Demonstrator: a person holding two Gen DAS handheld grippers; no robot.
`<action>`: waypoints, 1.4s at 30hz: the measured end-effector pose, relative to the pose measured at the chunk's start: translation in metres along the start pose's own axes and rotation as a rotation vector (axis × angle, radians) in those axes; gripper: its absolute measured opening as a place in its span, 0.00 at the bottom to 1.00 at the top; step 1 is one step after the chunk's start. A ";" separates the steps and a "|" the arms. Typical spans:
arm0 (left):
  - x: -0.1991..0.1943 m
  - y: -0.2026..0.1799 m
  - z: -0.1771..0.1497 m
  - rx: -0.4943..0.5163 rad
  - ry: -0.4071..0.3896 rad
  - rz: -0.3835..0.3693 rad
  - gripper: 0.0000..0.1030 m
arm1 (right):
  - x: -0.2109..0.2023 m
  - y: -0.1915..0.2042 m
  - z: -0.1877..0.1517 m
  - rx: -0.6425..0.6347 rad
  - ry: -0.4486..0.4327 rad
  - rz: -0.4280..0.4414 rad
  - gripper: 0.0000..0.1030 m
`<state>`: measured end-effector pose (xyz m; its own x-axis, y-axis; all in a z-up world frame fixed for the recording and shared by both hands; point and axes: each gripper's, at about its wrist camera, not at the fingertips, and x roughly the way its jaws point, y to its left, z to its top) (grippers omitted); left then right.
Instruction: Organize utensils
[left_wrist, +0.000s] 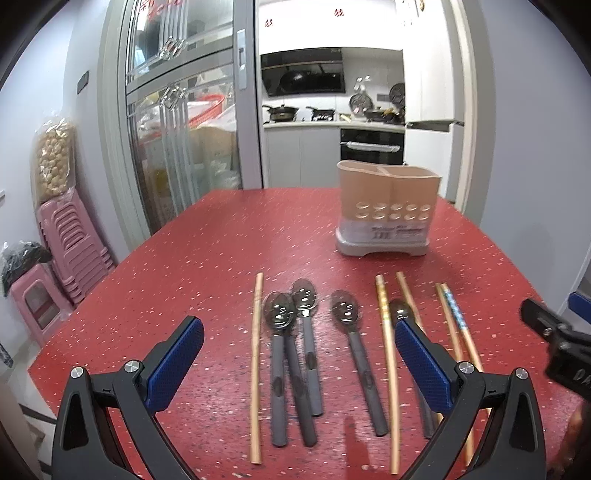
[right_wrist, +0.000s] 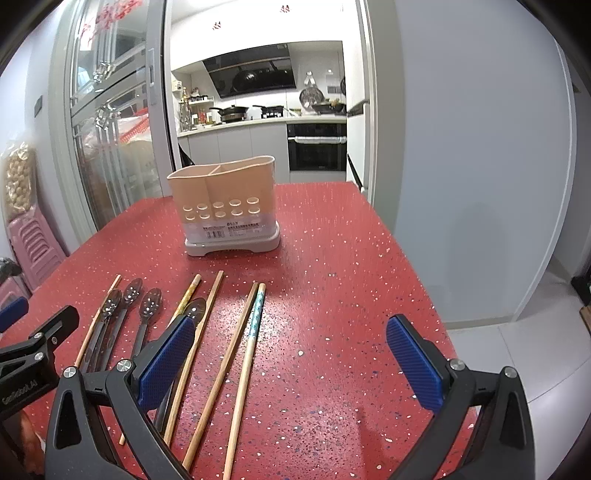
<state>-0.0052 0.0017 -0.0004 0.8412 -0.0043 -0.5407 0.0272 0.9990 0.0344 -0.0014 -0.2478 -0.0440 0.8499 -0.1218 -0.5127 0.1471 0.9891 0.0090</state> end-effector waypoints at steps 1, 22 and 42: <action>0.005 0.004 0.001 -0.003 0.018 0.008 1.00 | 0.003 -0.001 0.001 0.007 0.011 0.004 1.00; 0.118 0.081 0.001 -0.101 0.435 0.010 1.00 | 0.104 0.000 0.012 -0.024 0.502 0.066 0.82; 0.168 0.057 0.021 -0.001 0.538 -0.068 1.00 | 0.152 0.025 0.030 -0.133 0.692 0.062 0.56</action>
<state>0.1484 0.0571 -0.0718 0.4426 -0.0458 -0.8955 0.0712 0.9973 -0.0158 0.1467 -0.2441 -0.0958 0.3310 -0.0274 -0.9432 0.0081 0.9996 -0.0262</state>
